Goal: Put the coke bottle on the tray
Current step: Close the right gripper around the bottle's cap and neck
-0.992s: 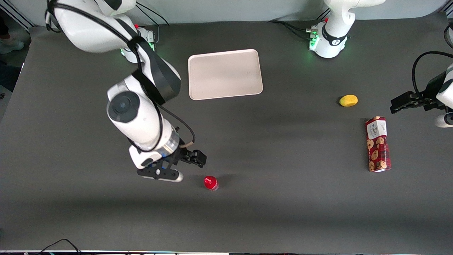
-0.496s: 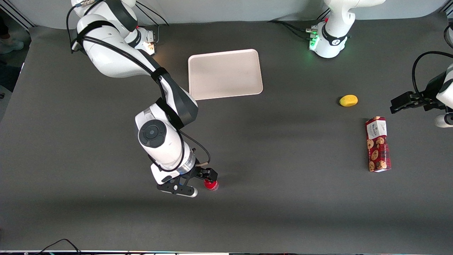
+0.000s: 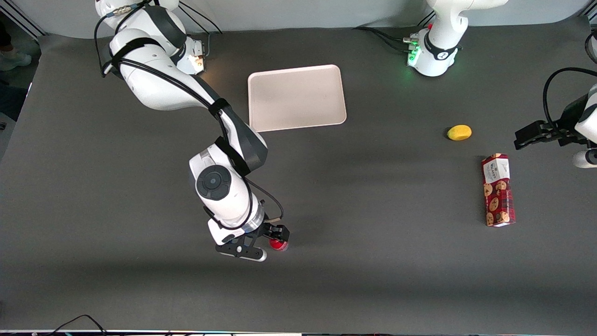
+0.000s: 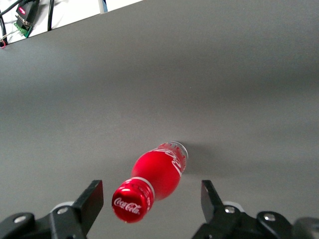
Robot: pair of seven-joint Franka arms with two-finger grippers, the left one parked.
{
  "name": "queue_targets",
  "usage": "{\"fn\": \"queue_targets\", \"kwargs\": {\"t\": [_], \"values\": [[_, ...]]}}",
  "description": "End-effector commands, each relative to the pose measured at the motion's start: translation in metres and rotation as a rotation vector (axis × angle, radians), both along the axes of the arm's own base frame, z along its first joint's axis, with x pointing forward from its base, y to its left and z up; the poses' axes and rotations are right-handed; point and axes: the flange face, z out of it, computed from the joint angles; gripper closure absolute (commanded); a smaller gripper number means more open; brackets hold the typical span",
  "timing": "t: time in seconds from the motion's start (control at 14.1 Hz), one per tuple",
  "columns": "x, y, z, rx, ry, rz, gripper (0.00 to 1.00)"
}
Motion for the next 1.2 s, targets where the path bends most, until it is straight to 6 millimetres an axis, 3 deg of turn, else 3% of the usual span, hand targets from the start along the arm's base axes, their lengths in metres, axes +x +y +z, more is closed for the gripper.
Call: {"fn": "queue_targets", "kwargs": {"t": [0.0, 0.14, 0.28, 0.57, 0.92, 1.13], "values": [[0.003, 0.006, 0.002, -0.011, -0.035, -0.024, 0.34], [0.003, 0.006, 0.003, -0.011, -0.035, -0.022, 0.69], [0.003, 0.006, 0.003, -0.019, -0.041, -0.017, 0.97], [-0.003, 0.005, 0.014, -0.049, 0.002, -0.01, 1.0], [-0.031, -0.003, 0.105, -0.089, 0.08, 0.025, 1.0], [-0.065, 0.002, 0.171, -0.103, 0.112, 0.055, 1.0]]}}
